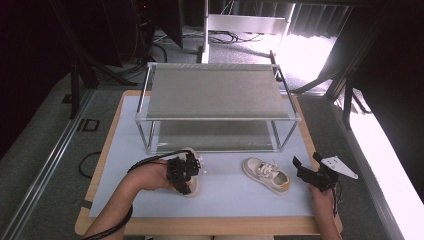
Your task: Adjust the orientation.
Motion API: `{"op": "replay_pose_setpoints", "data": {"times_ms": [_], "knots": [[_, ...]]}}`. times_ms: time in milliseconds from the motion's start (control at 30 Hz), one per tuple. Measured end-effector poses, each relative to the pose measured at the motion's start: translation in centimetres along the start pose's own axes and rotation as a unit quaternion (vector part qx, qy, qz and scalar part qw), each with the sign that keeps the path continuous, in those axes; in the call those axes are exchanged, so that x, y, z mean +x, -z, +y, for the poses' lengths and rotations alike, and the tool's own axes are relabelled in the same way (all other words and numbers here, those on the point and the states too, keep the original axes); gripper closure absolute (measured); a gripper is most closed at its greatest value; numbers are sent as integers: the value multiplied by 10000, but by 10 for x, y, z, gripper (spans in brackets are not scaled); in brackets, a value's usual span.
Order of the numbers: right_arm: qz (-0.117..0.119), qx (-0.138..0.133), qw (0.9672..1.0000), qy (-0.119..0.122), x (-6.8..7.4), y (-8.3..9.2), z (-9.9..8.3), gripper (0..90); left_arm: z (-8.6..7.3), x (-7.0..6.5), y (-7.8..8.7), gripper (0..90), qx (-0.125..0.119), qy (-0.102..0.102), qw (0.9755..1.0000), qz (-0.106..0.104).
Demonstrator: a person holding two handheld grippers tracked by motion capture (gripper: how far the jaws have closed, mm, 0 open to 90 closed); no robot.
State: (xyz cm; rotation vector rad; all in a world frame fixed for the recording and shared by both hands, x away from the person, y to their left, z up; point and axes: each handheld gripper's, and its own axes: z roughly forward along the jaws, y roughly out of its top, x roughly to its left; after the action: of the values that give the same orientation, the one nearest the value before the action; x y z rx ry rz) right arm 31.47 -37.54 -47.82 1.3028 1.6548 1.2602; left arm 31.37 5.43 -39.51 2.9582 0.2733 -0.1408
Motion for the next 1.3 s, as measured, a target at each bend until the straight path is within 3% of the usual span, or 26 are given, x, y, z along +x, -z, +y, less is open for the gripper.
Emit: {"op": "replay_pose_setpoints", "data": {"times_ms": [100,233,333,467,667,933,1033,1167,1200,1300], "knots": [[-1,-5,10000,-3,0,0,0,140,15,-9,-3,757,223,-310,9992,-88],[8,-13,10000,1,0,0,0,140,22,-12,-8,757,396,-441,9982,-124],[17,-12,10000,-8,0,0,0,140,23,-16,-14,759,640,-609,9959,-188],[23,2,10000,13,0,0,0,140,23,-17,-14,748,588,-573,9965,-156],[11,-12,10000,37,1,0,0,140,25,-16,-19,693,303,-569,9979,-91],[4,46,9999,165,3,-1,0,139,19,-15,-27,652,358,-426,9984,-96],[172,148,9995,210,3,-3,1,139,18,-14,-26,652,307,-409,9986,-128],[592,564,9966,-75,-5,-7,4,132,18,-13,-26,653,359,-411,9984,-172],[592,564,9966,-75,-5,-7,4,132,18,-13,-26,653,359,-411,9984,-172],[930,730,9929,86,-7,-5,5,123,18,-12,-26,654,359,-399,9984,-195]]}}
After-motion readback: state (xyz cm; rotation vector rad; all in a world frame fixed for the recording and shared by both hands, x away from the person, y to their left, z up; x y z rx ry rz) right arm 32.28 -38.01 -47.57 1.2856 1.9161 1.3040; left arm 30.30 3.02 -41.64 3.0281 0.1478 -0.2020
